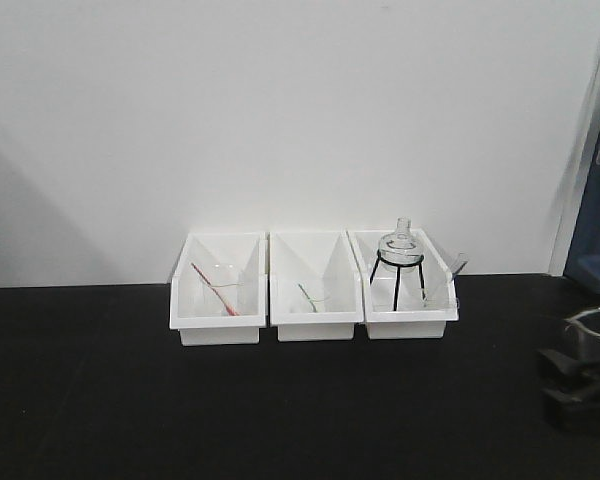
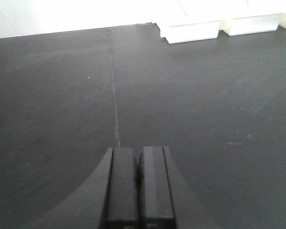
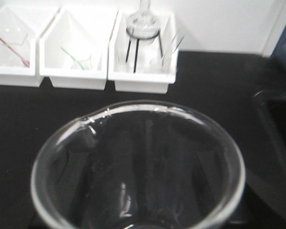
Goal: Pick beaker and place in left cabinet
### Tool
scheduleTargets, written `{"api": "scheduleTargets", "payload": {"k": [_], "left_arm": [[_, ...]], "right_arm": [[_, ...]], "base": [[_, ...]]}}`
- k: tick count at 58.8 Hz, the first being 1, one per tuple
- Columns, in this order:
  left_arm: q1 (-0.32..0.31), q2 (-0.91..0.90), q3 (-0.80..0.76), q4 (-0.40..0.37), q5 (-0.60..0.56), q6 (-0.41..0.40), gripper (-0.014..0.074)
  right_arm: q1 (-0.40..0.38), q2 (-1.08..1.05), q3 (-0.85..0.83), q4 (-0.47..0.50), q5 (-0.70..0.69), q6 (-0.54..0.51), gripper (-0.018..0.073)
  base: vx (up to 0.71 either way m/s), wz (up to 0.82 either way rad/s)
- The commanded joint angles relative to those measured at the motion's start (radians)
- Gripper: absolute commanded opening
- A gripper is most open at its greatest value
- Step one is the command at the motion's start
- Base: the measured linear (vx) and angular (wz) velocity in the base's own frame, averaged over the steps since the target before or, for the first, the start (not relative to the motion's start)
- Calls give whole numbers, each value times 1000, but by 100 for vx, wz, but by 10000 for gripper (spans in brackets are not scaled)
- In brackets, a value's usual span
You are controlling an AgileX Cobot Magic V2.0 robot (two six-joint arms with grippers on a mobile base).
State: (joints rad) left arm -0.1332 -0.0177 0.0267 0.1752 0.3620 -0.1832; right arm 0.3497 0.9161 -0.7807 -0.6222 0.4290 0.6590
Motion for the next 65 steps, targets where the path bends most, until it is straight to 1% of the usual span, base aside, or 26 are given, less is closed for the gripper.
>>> {"api": "scheduleTargets", "payload": {"k": [1,10,17,23,34,65], "left_arm": [[1,-11,-10,-1,-73,-4,4],[1,-11,-10,-1,-73,-4,4],[1,-11,-10,-1,-73,-4,4],[1,-11,-10,-1,-73,-4,4],[1,-11,-10,-1,-73,-4,4],[1,-11,-10,-1,-73,-4,4]], "right_arm": [[-1,-152,54,-15,-30,-28,-4],[-1,-423,196,-15,-21,-14,-4],[-1,-570,268,-41,-20,-14,-4],[-1,-654,306,-66,-22,-14,-4],[-1,-707,316,-60,-22,-14,-4],[-1,-708,316,-68,-22,-14,-4]], "base": [[0,0],[0,0],[0,0],[0,0],[0,0],[0,0]]}}
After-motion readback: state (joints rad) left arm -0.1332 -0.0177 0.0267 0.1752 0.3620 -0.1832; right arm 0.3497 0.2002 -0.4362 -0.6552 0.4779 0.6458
